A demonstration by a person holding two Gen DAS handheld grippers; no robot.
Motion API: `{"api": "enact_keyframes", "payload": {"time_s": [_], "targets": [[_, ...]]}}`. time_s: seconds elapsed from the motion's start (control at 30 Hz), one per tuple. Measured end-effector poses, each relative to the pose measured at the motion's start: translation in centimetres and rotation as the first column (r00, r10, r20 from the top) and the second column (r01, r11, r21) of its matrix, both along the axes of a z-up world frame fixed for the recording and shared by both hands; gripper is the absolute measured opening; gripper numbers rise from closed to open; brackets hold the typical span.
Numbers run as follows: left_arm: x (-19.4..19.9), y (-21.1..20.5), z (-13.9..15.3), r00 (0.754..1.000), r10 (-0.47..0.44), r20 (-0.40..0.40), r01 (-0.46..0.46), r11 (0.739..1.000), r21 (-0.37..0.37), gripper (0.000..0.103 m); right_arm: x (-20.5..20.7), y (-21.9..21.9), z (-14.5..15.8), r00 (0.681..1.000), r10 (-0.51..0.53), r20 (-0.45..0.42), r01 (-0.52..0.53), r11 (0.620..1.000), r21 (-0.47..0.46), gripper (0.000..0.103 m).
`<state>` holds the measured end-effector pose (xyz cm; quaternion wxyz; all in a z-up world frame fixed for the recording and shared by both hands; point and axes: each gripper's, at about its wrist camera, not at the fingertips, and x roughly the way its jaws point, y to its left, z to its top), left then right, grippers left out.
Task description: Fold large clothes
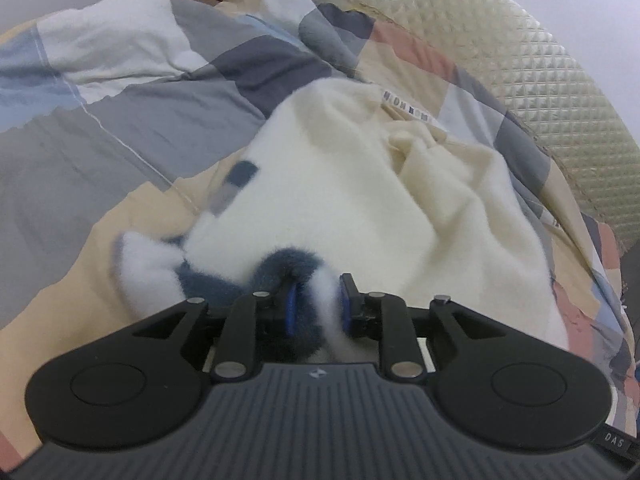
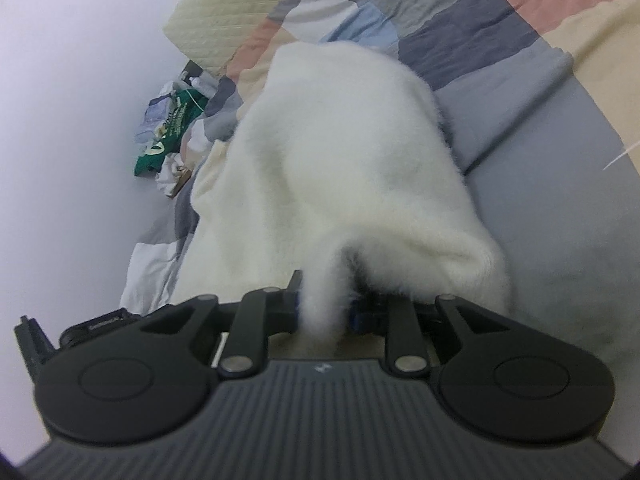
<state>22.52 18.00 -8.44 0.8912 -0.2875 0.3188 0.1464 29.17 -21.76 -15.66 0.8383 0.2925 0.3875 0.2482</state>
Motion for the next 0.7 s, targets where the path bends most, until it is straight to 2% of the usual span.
{"api": "enact_keyframes", "payload": {"time_s": [0.03,0.1,0.13,0.2,0.23,0.3,0.43,0.6,0.7], "targets": [[-0.2,0.0,0.3,1.0,-0.014,0.009,0.014,1.0,-0.008,0.049,0.0,-0.1,0.1,1.0,0.003,-0.008,-0.002,1.0,0.008,0.024],[-0.9,-0.3,1.0,0.998,-0.038,0.041,0.04,0.999,-0.034,0.067,0.0,-0.4,0.3,1.0,0.006,-0.025,-0.005,1.0,0.024,0.027],[-1.3,-0.4,1.5,0.998,-0.039,0.053,0.042,0.998,-0.041,0.07,-0.2,-0.5,0.5,0.999,0.009,-0.031,-0.008,0.999,0.033,0.03],[-2.9,-1.0,2.8,0.997,-0.027,0.071,0.03,0.998,-0.046,0.075,-0.7,-0.6,0.9,0.999,0.033,-0.031,-0.031,0.998,0.055,0.048],[-3.8,-1.3,3.4,0.996,-0.024,0.081,0.028,0.998,-0.049,0.08,-1.1,-0.6,1.2,0.999,0.05,-0.022,-0.048,0.997,0.066,0.052],[-6.2,-2.2,4.4,0.992,-0.028,0.122,0.032,0.999,-0.032,0.083,-1.9,-0.6,1.9,0.998,0.068,-0.001,-0.068,0.995,0.069,0.059],[-10.0,-3.6,5.5,0.991,-0.046,0.123,0.044,0.999,0.02,0.083,-3.6,-0.7,3.0,0.997,0.072,-0.003,-0.072,0.997,0.037,0.059],[-12.7,-5.1,5.4,0.986,-0.102,0.129,0.112,0.991,-0.076,0.083,-5.4,-2.2,2.7,0.997,0.035,-0.065,-0.036,0.999,-0.016,0.059],[-12.8,-6.8,4.0,0.988,-0.144,0.061,0.152,0.978,-0.143,0.083,-6.5,-3.5,2.2,0.996,0.001,-0.094,-0.001,1.0,0.002,0.059]]}}
